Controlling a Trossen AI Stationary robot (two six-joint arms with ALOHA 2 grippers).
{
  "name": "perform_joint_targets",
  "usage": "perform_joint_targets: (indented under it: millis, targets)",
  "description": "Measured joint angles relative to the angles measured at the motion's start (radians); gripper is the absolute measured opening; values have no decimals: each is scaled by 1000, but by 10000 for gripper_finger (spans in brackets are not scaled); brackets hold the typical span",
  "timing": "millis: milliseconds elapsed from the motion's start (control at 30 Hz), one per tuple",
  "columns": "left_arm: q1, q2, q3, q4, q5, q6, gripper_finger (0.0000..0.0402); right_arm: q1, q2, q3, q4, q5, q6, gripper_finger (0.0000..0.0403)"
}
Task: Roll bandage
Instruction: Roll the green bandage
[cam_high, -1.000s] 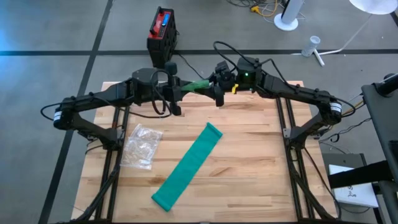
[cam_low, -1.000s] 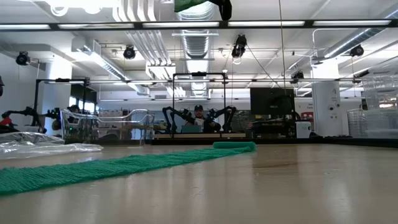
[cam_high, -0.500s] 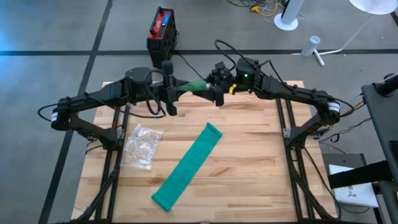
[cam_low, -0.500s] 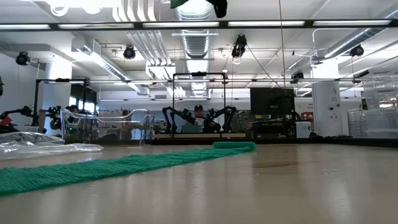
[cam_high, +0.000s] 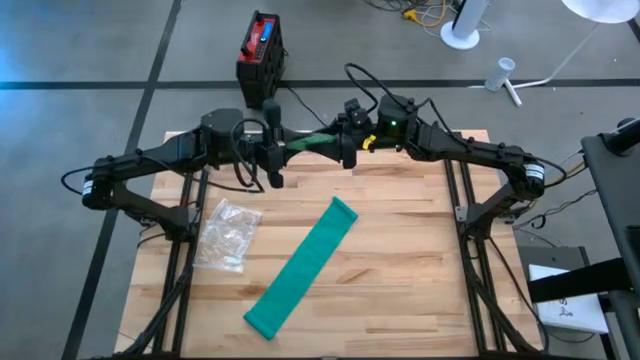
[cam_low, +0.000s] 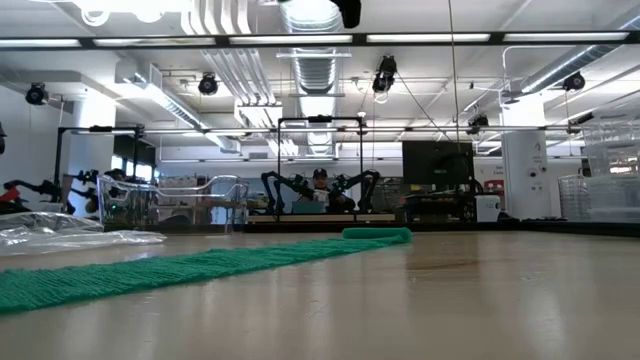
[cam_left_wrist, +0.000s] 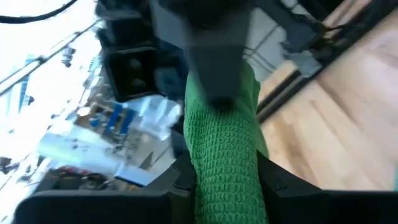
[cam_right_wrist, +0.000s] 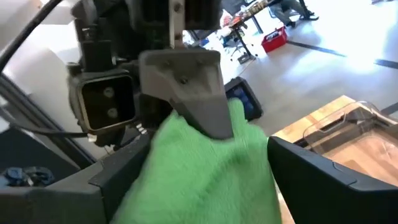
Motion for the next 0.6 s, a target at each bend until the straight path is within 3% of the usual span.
perform_joint_targets:
  millis: [600]
  targets:
    - [8, 43, 3, 35, -206, 63, 69, 5, 19, -1, 51, 90, 84, 249]
